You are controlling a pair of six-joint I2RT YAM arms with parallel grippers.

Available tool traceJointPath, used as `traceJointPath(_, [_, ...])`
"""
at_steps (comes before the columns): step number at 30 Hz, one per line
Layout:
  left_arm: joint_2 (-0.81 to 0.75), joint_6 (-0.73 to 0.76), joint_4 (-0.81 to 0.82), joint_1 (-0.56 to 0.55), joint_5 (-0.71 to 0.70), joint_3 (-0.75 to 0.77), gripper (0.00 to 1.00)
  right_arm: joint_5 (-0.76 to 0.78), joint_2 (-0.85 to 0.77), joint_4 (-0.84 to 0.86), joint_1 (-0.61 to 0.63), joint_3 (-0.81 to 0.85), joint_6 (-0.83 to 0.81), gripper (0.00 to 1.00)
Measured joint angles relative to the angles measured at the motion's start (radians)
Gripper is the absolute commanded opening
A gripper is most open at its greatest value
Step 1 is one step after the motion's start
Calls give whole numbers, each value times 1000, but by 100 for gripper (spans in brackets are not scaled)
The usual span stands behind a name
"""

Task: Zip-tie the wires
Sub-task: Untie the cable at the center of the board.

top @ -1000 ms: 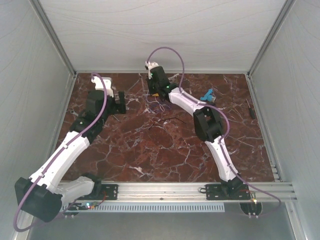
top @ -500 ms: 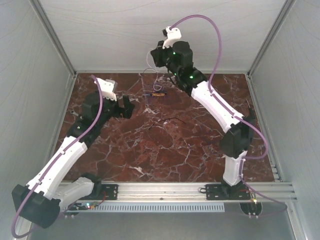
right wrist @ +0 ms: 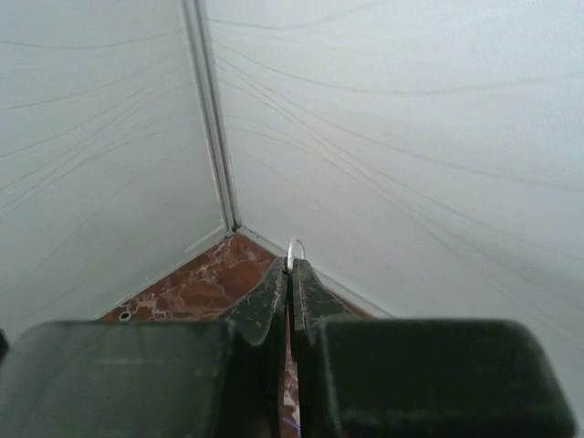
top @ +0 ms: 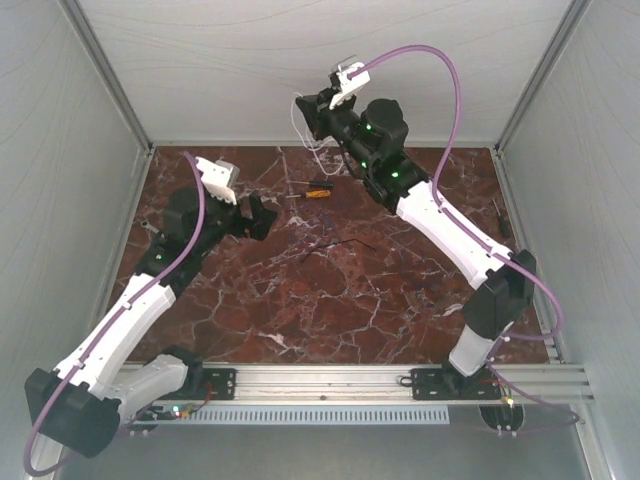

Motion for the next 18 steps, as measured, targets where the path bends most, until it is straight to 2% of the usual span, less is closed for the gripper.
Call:
traceJointPath(5, [23, 6, -3, 0, -3, 0, 100, -58, -66, 137, 15, -80, -101, 0])
traceJointPath(10, [11, 17, 21, 0, 25, -21, 100, -87, -163, 369, 25, -222, -224, 0])
traceJointPath(18, [10, 28, 29, 0, 96, -28, 100, -122, -178, 652, 65, -256, -425, 0])
